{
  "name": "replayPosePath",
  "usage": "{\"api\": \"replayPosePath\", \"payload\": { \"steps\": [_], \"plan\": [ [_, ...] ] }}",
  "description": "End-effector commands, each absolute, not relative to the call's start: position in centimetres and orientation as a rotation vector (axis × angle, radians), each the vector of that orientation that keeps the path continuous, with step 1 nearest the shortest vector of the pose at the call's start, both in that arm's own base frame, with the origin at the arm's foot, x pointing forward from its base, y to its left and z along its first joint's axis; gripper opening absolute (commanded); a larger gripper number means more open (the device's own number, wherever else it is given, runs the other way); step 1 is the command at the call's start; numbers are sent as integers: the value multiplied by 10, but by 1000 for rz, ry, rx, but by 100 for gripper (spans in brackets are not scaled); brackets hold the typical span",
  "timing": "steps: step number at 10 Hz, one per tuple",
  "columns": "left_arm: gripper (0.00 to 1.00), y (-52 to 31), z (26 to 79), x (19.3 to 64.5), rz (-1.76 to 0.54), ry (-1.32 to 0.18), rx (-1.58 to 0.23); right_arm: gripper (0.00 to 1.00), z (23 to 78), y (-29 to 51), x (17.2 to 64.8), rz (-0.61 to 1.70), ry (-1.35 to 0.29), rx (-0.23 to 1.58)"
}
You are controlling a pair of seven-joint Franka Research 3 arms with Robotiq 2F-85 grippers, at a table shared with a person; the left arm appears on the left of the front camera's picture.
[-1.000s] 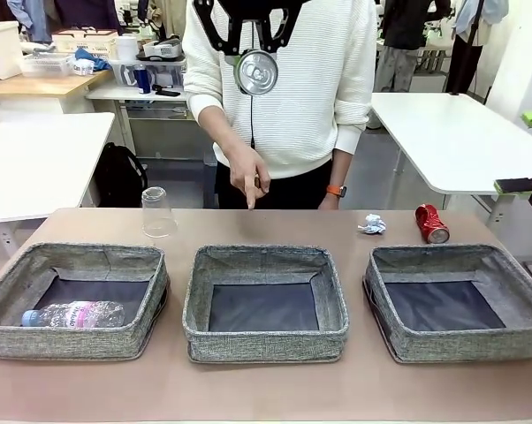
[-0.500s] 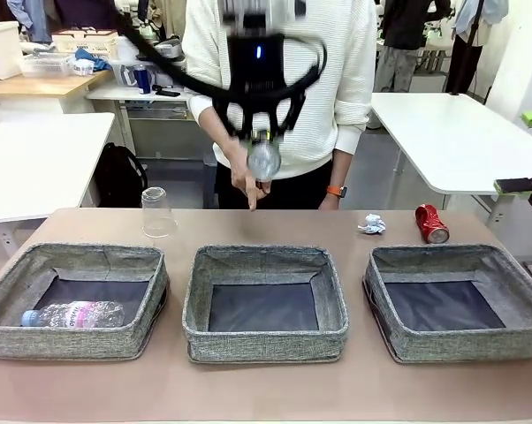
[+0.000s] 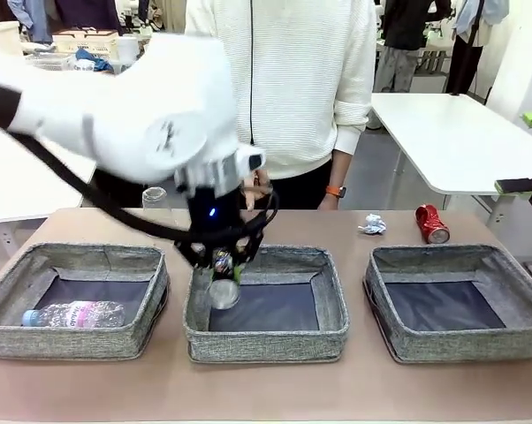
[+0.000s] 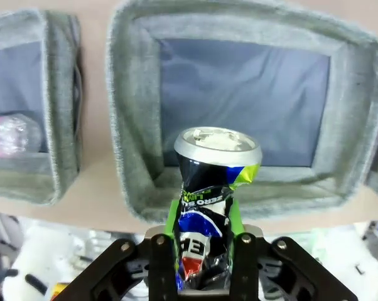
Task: Sort the waste into the appropriate baskets.
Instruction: Place the picked waste into the Fabric basket indicated by the person.
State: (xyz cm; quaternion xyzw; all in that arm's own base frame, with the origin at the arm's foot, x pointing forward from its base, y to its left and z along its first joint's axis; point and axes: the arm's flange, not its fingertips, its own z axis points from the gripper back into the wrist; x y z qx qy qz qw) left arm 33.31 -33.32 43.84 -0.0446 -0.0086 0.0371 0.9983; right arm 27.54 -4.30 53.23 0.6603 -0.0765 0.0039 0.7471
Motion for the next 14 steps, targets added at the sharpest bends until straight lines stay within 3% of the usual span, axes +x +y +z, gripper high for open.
{"api": "replayPosePath", "payload": {
  "steps": [1,7,8,9,10,11,12,14],
  "plan": [
    [33,-325,441,324,61,-44,-157,100,538,-40,275,-6,-161,1460],
    [33,-332,443,328,79,-82,-204,100,538,-40,275,-6,-161,1460],
    [90,-332,444,329,78,-94,-219,100,538,-40,275,-6,-161,1460],
    [90,-332,445,328,75,-114,-236,100,538,-40,275,-6,-161,1460],
    [100,-331,446,328,80,-116,-241,100,538,-40,275,-6,-161,1460],
    [95,-331,447,329,83,-120,-248,100,538,-40,275,-6,-161,1460],
    [100,-331,448,330,86,-118,-250,100,538,-40,275,-6,-161,1460],
    [100,-330,451,330,88,-120,-260,100,538,-40,275,-6,-161,1460]
  ]
}}
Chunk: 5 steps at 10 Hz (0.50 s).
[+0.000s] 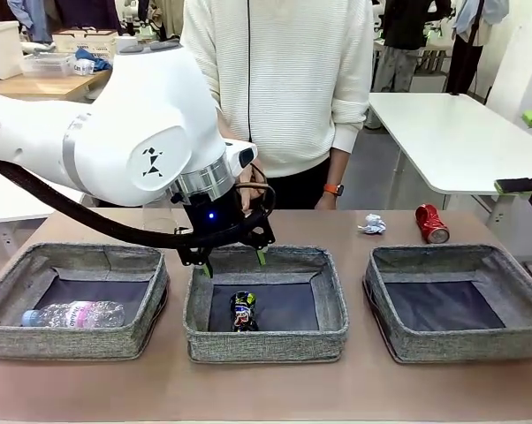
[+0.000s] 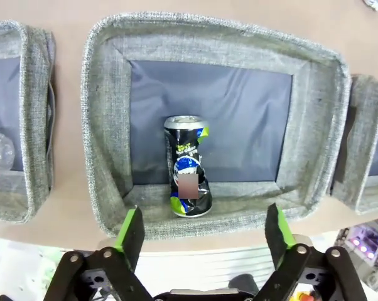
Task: Sort the waste into the appropriate baskets.
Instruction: Place the picked waste into the Fabric basket indicated by the person.
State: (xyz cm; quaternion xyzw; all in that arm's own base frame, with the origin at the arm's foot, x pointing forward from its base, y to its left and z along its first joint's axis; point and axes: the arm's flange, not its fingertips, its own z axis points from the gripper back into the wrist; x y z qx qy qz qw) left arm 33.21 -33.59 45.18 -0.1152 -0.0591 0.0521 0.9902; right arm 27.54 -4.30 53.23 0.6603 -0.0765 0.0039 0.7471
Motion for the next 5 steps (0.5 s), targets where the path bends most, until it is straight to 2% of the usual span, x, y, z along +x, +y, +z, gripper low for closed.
{"api": "replayPosePath", "payload": {
  "steps": [1,2,3,4,5],
  "plan": [
    [100,-329,452,331,89,-115,-262,100,538,-40,275,-6,-161,1460],
    [100,-325,459,338,88,-157,-224,100,538,-40,275,-6,-161,1460],
    [100,-309,485,354,41,-75,-240,100,538,-40,275,-6,-161,1460],
    [100,-291,518,366,-88,74,-251,100,538,-40,275,-6,-161,1460],
    [100,-271,554,382,-316,305,-276,100,538,-40,275,-6,-161,1460]
  ]
}}
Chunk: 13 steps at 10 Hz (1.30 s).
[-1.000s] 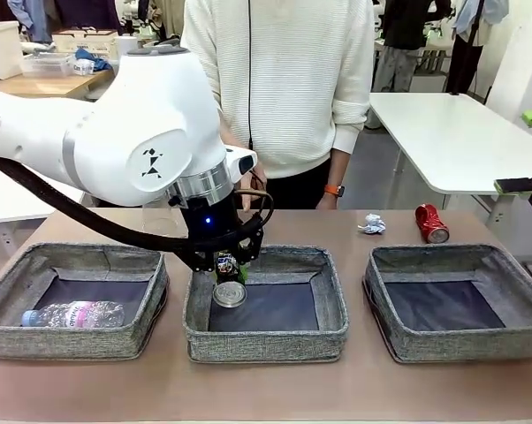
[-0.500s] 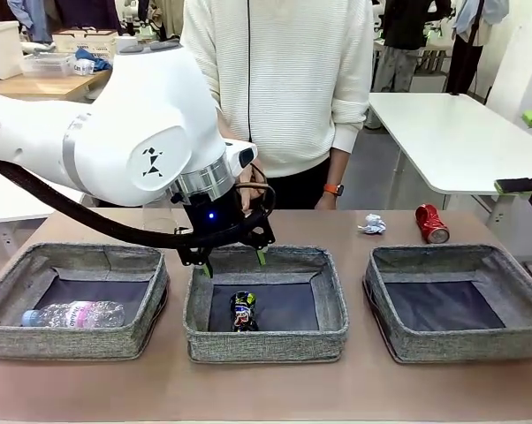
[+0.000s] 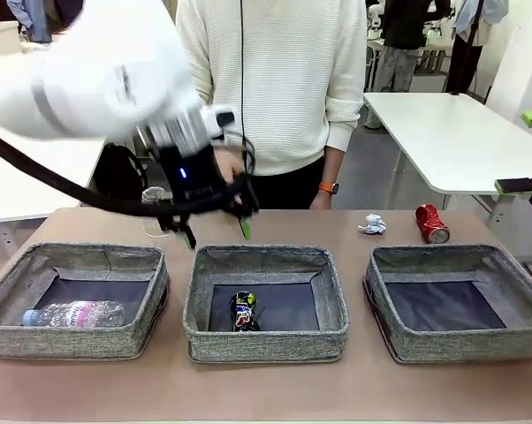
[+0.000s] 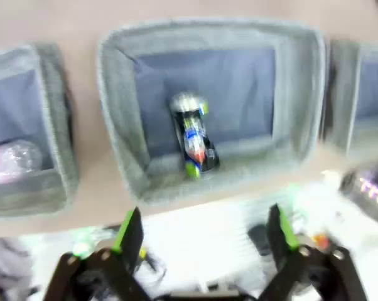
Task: Sort the waste into the appropriate baskets.
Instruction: Place the picked waste into the Fabric basket indicated by the person.
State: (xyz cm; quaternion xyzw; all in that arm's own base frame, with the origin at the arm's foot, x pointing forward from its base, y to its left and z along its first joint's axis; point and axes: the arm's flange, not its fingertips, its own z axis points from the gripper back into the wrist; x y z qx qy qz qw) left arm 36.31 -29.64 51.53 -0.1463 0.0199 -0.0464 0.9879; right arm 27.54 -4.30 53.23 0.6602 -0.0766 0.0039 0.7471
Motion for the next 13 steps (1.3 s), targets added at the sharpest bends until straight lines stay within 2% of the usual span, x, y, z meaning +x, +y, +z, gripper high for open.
{"api": "replayPosePath", "payload": {
  "steps": [1,2,4,5,6,7,8,9,10,12,13],
  "plan": [
    [100,-253,586,396,-349,379,-338,100,538,-40,275,-6,-161,1460],
    [100,-233,609,406,-413,477,-455,100,538,-40,275,-6,-161,1460],
    [100,-182,633,414,-411,449,-692,100,538,-40,275,-6,-161,1460],
    [100,-145,631,406,-390,382,-811,100,538,-40,275,-6,-161,1460],
    [100,-104,628,388,-295,274,-941,100,538,-40,275,-6,-161,1460],
    [100,-53,623,358,-52,83,-1060,100,538,-40,275,-6,-161,1460],
    [100,-19,615,328,95,-76,-1175,100,538,-40,275,-6,-161,1460],
    [100,10,608,301,178,-217,-1238,100,538,-40,275,-6,-161,1460],
    [100,26,599,285,195,-285,-1276,100,538,-40,275,-6,-161,1460],
    [100,47,586,294,229,-176,-1366,100,538,-40,275,-6,-161,1460],
    [100,54,600,287,167,-99,-1260,100,538,-40,275,-6,-161,1460]
  ]
}}
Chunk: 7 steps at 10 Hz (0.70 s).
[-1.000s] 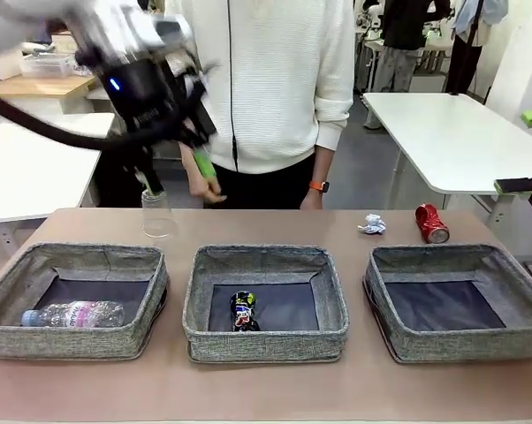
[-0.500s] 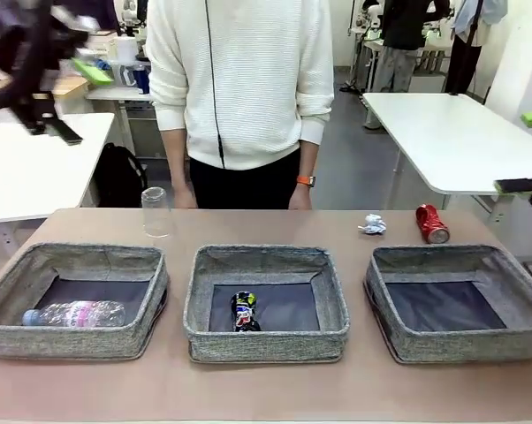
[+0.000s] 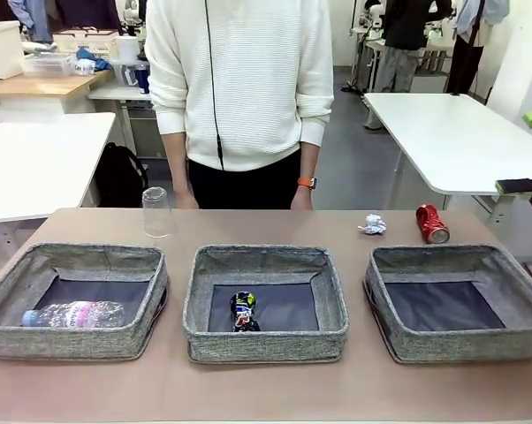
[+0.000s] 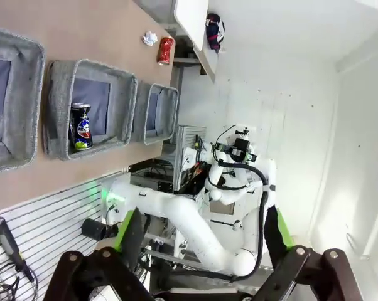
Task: Sort the waste into the appropriate baskets.
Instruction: Place the picked waste into the Fabric basket indicated by the person, then pick up the waste item pointed out by the person.
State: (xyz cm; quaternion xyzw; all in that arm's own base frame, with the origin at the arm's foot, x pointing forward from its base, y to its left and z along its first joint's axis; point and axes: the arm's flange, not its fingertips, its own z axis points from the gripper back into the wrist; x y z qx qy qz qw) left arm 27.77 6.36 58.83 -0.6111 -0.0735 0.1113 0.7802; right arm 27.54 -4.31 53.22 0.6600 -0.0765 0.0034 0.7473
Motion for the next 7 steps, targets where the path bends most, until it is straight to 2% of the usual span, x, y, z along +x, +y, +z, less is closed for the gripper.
{"api": "replayPosePath", "payload": {
  "steps": [1,7],
  "plan": [
    [100,54,600,287,167,-99,-1260,100,538,-40,275,-6,-161,1460],
    [100,54,600,287,167,-99,-1260,100,538,-40,275,-6,-161,1460]
  ]
}}
